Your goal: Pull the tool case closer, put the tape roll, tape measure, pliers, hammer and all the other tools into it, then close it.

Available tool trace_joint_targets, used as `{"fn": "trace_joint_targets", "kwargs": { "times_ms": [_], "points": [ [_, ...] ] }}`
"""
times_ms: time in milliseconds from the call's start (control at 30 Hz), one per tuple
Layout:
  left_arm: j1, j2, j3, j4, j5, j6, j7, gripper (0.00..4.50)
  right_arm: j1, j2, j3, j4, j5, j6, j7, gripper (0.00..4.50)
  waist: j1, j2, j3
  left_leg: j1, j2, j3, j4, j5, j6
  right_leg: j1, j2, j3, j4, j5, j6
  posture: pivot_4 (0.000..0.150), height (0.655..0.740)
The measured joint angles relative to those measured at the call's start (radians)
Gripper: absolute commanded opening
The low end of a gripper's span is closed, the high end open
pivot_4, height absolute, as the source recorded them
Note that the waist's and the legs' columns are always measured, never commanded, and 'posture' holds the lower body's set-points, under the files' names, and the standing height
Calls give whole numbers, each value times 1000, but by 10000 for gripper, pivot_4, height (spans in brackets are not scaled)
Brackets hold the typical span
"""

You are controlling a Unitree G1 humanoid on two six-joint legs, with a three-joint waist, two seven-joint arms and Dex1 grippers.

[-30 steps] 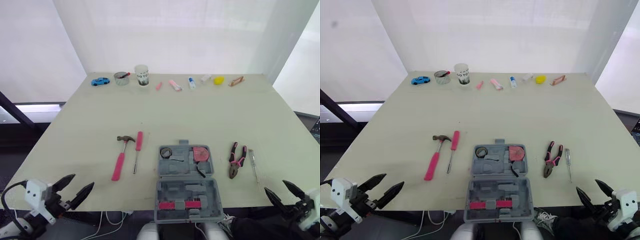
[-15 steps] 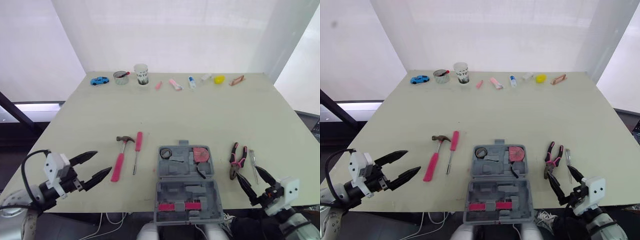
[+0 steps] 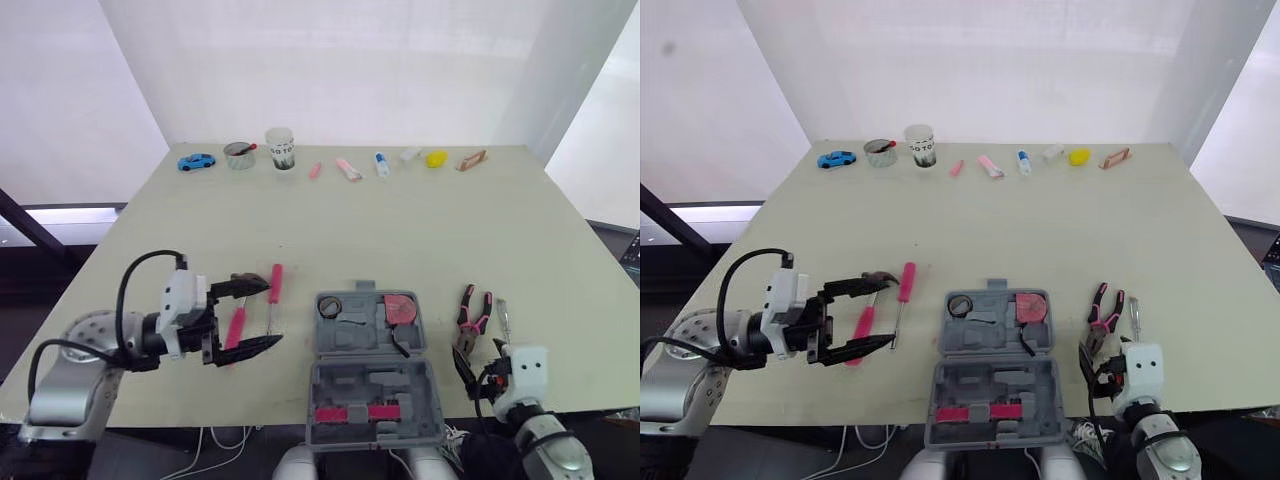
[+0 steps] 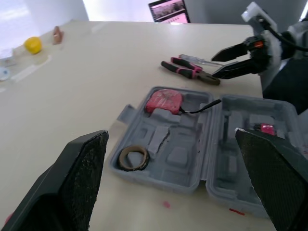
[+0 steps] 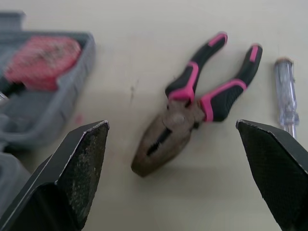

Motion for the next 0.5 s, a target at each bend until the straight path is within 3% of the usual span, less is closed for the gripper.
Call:
{"fn": "trace_joint_targets", "kwargs": {
  "times_ms": [167,500],
  "points": [
    [-50,11,-37,-67,-25,45,-18,45000,-64,10,9,-31,5,152,-52,44561,-1,0,0,0,-1,2,0,0,0,0,1,1,1,0,0,1500,7400],
    [-87,7,-69,-128,-85,137,-14,45000,-176,91,-30,31,35,234,-138,44561,-2,0,0,1,-2,1,1,0,0,0,3,2,2,0,0,1500,7400]
  ]
}}
